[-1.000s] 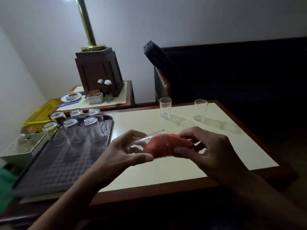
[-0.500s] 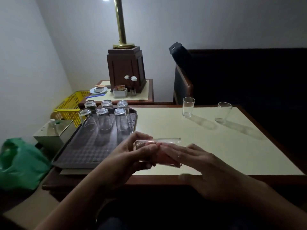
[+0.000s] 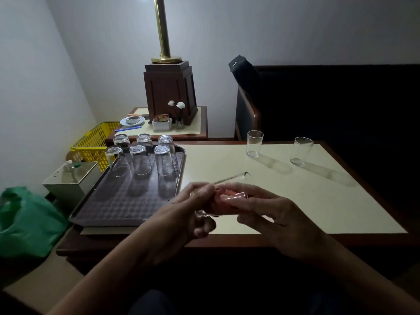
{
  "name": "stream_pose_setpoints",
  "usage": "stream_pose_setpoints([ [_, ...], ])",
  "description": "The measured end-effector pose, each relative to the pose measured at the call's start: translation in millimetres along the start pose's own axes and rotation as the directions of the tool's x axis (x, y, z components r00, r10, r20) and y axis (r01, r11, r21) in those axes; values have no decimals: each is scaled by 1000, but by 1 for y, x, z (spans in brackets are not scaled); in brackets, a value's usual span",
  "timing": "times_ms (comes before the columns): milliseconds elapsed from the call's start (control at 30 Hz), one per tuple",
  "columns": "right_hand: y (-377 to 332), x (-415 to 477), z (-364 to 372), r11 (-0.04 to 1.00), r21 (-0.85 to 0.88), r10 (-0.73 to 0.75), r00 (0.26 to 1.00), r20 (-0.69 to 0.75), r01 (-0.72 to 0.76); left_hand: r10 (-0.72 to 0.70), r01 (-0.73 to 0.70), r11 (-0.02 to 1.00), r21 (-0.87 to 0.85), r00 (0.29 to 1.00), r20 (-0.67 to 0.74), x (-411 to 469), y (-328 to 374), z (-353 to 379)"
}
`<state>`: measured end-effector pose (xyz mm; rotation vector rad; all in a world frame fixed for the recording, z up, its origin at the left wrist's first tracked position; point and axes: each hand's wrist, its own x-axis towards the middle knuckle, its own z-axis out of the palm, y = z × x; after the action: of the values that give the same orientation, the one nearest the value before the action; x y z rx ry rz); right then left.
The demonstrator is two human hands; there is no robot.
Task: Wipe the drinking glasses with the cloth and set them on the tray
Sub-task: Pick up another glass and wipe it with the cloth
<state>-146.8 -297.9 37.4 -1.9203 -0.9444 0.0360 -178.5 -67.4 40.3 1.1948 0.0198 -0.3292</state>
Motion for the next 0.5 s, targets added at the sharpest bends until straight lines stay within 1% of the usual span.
stream_pose_setpoints([
  [33,-2,-1,1,999,13,37,999,33,-37,63,-63,997,40,998,-10,0,1,-2],
  [67,-4,-2,2,995,49,88,994,70,-91,143,-140,982,130,990,-14,-1,1,-4],
  [133,-7,-5,2,953,199,197,966,166,-229,317,-296,886,356,948,-2,-2,2,-4],
  [167,-8,-6,1,921,265,239,951,197,-286,382,-355,831,429,924,24,-4,3,-4],
  [233,-7,-7,0,859,383,270,936,224,-339,432,-413,777,475,899,76,-6,-1,-2],
  [300,-3,-9,2,808,469,293,934,204,-356,441,-409,763,501,896,60,-9,-4,0],
  [333,-1,-10,4,814,467,294,938,181,-345,427,-383,774,504,904,32,-10,-5,-1],
  [367,0,-10,5,838,439,290,946,147,-325,376,-332,806,490,927,9,-10,-6,-1],
  [433,0,-9,5,894,362,265,963,44,-263,168,-168,905,391,985,34,-10,-6,1],
  [467,1,-9,3,929,297,230,973,4,-221,64,-82,947,310,996,67,-8,-7,2],
  [500,1,-10,3,967,190,174,985,-13,-169,-1,-18,975,223,997,82,-6,-7,1],
])
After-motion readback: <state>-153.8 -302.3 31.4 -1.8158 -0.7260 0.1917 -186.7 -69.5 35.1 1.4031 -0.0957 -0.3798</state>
